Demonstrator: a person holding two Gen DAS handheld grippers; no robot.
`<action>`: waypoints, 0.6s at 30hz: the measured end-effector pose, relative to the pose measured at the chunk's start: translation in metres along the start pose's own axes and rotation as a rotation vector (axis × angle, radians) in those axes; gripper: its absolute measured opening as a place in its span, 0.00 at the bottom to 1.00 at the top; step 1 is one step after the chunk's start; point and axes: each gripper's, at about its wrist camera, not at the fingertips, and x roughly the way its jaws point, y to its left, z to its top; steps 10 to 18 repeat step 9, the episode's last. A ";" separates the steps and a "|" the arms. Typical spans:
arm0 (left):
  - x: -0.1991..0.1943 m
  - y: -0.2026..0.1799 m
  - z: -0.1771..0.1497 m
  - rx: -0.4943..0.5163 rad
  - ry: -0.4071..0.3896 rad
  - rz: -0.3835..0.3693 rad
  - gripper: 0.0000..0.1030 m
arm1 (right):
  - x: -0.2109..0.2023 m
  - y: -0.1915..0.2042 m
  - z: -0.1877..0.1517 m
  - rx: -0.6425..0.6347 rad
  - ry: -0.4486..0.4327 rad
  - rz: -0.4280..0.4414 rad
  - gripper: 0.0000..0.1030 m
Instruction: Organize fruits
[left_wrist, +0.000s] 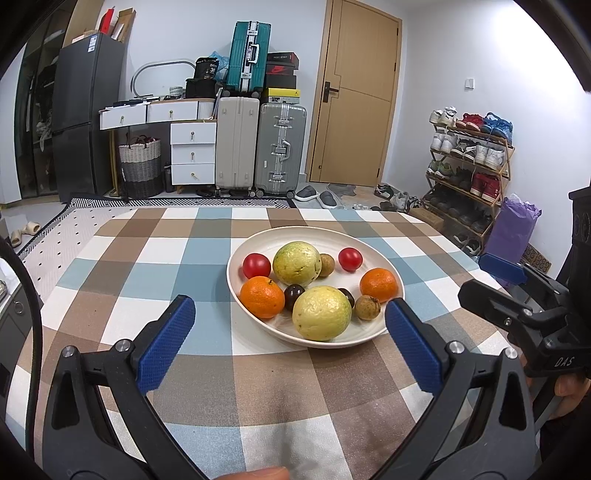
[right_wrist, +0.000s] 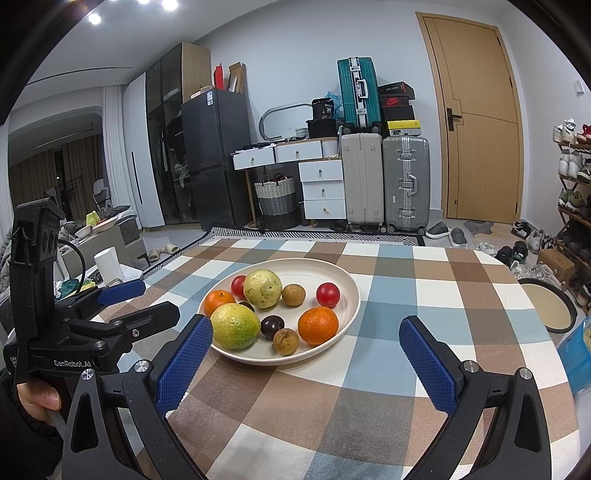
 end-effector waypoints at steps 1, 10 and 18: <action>0.000 0.000 0.000 0.000 0.000 -0.001 1.00 | 0.000 0.000 0.000 0.000 0.000 0.000 1.00; 0.001 0.000 0.000 -0.002 -0.001 0.000 1.00 | 0.000 0.001 0.000 -0.001 0.000 0.001 1.00; 0.001 0.000 0.000 -0.002 -0.001 0.000 1.00 | 0.000 0.001 0.000 -0.001 0.000 0.001 1.00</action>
